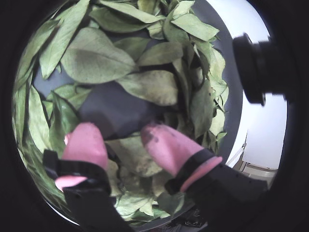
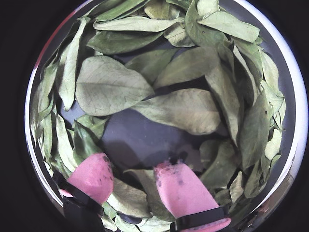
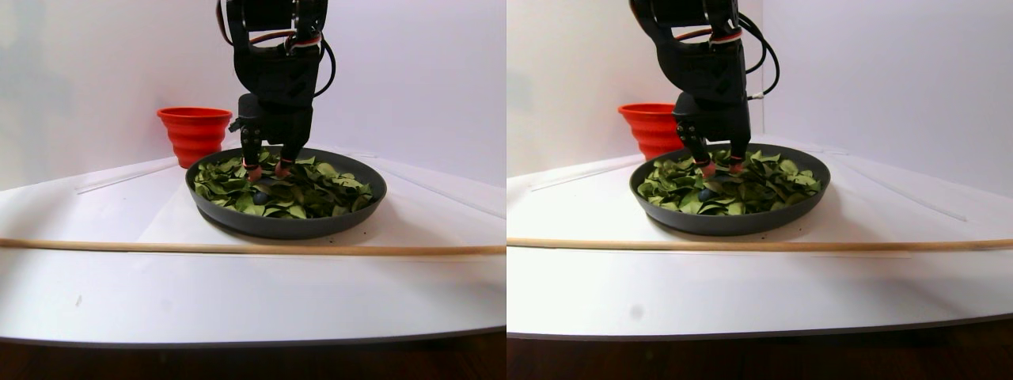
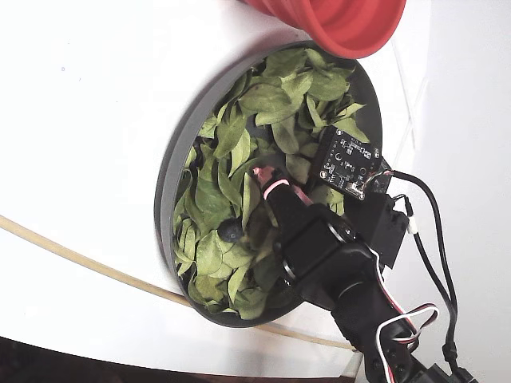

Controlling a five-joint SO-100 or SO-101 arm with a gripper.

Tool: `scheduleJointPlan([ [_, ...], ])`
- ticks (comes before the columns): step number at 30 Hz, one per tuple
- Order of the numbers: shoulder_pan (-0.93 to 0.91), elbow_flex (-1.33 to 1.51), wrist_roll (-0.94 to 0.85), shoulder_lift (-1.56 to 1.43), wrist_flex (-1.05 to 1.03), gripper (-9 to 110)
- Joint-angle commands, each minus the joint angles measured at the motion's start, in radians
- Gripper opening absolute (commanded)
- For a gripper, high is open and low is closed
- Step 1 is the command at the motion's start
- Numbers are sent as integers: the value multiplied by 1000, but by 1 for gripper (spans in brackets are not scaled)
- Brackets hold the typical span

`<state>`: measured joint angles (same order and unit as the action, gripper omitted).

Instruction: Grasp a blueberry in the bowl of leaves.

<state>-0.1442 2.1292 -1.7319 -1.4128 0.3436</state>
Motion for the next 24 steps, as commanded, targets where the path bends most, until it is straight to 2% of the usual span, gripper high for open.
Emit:
scheduleJointPlan([
  [1,-20,2,3,-129,-18,17],
  [24,-12,66,14,-253,-238,17],
])
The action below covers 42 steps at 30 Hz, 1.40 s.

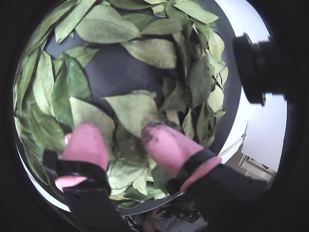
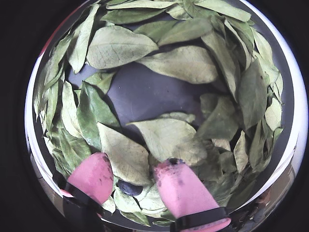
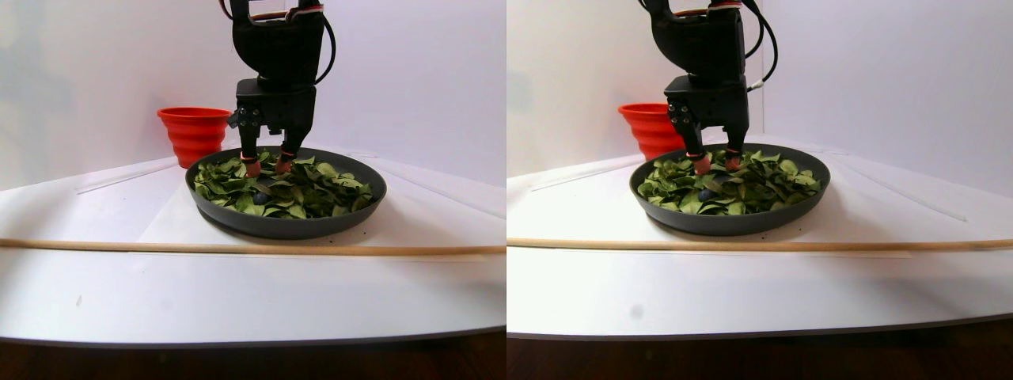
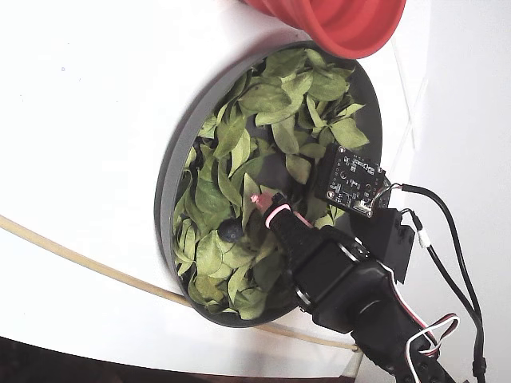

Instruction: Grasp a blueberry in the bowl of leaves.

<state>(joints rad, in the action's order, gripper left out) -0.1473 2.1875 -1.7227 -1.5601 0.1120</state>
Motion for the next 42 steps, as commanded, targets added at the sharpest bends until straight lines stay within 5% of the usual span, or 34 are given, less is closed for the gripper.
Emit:
scheduleJointPlan([
  [1,-9,14,5,-109,-9,17],
  [42,12,48,23,-11,-15,17],
])
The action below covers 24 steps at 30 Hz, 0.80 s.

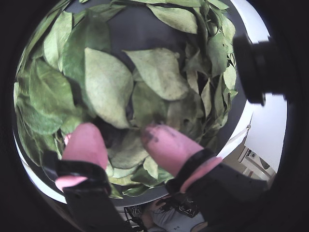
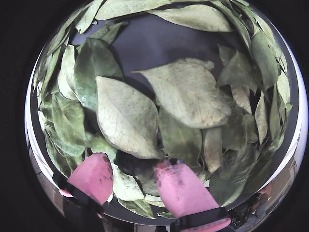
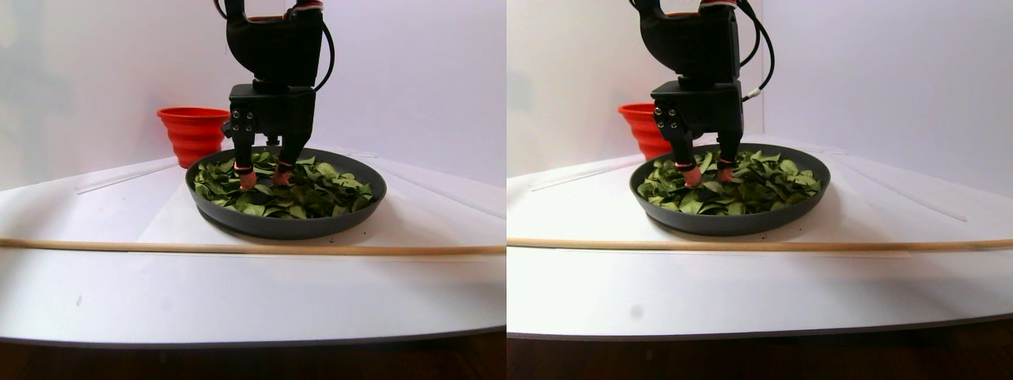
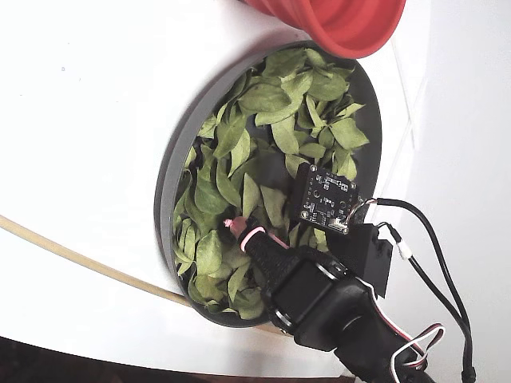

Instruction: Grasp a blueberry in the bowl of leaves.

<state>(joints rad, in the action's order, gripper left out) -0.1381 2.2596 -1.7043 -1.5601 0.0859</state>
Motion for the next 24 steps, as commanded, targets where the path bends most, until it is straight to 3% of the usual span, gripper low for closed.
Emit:
scheduleJointPlan([
  [1,5,-25,5,-8,11,17],
  [24,18,-54,28,64,44,18],
])
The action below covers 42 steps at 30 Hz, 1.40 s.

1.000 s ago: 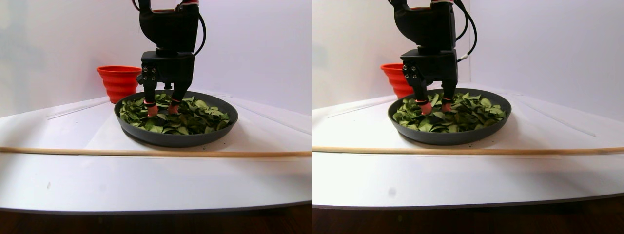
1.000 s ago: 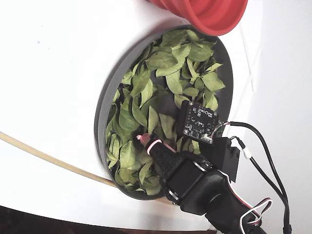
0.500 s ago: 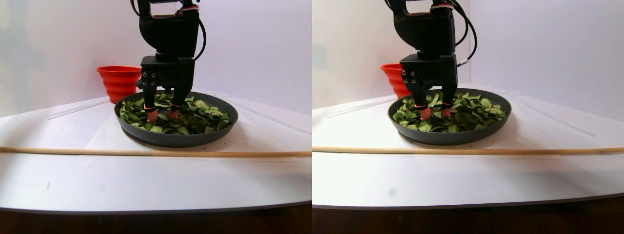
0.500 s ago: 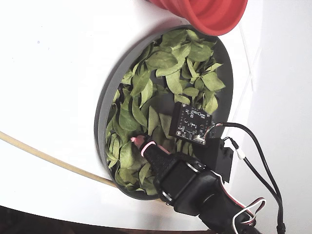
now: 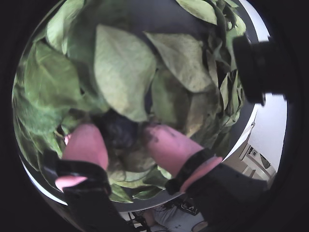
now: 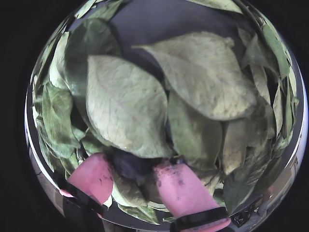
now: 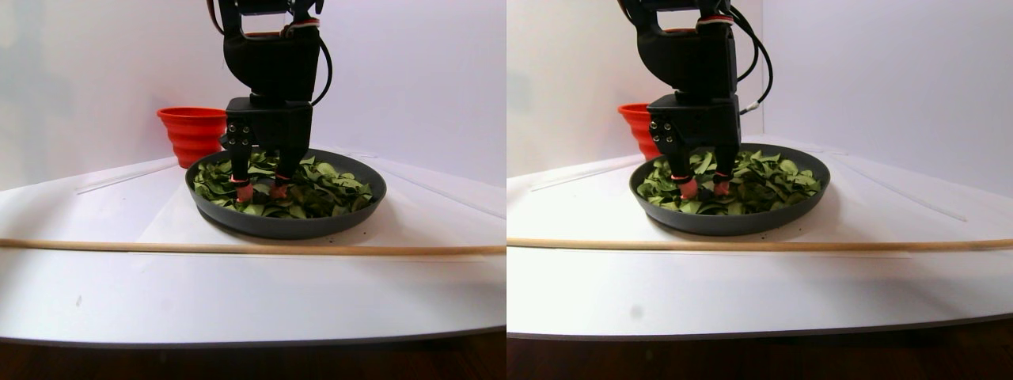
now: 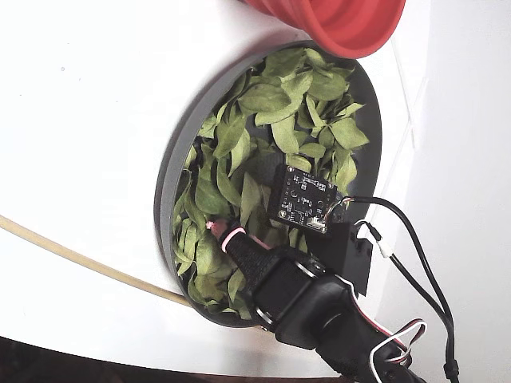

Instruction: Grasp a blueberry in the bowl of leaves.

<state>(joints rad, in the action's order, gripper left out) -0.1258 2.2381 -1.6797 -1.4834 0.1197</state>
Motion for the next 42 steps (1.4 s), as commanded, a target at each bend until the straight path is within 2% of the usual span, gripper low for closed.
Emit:
scheduleJointPlan([
  [1,8,-37,5,-8,12,18],
  [42,5,-5,-21,32,66,14],
])
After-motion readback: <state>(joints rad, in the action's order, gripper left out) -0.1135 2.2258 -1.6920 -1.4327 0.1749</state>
